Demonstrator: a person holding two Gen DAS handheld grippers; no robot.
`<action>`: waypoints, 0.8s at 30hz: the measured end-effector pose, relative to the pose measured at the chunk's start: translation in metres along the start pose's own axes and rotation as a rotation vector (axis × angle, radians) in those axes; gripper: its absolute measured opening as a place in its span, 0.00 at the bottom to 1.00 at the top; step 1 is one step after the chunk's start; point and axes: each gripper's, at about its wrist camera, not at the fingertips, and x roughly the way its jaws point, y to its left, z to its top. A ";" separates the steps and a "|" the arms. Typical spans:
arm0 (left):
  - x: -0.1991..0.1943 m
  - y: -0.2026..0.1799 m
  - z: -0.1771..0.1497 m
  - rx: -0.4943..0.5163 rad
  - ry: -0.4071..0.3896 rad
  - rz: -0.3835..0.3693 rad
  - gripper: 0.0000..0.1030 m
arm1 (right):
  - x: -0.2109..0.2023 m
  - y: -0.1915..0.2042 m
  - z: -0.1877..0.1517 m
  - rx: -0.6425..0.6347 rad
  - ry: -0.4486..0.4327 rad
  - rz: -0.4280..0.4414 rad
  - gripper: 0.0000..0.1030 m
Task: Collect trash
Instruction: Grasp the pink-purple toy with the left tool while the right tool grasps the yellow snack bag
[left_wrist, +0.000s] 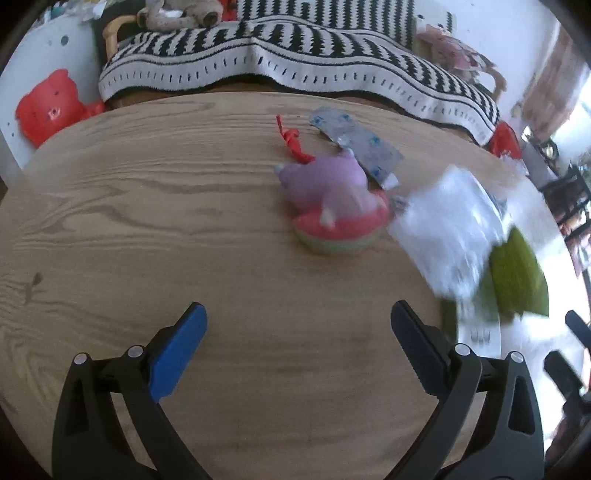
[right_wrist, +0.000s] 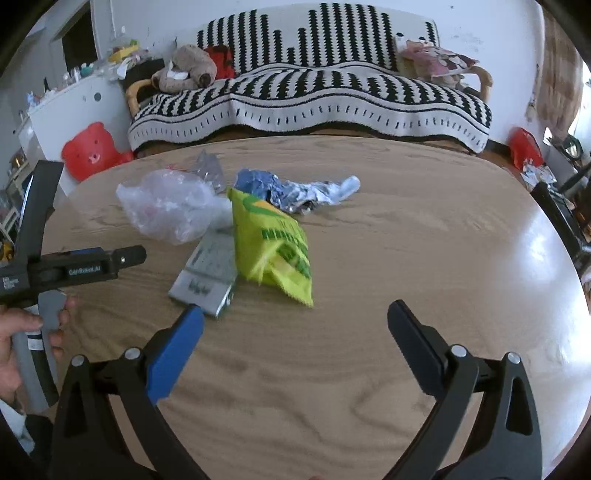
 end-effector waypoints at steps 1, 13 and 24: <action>0.003 0.002 0.006 -0.004 -0.005 0.005 0.94 | 0.004 0.000 0.004 0.000 0.000 -0.003 0.93; 0.035 -0.016 0.043 0.058 -0.021 0.062 0.94 | 0.053 -0.003 0.038 -0.015 0.036 -0.031 0.93; 0.025 -0.008 0.050 0.087 -0.107 -0.041 0.51 | 0.045 -0.014 0.042 0.026 -0.010 -0.036 0.37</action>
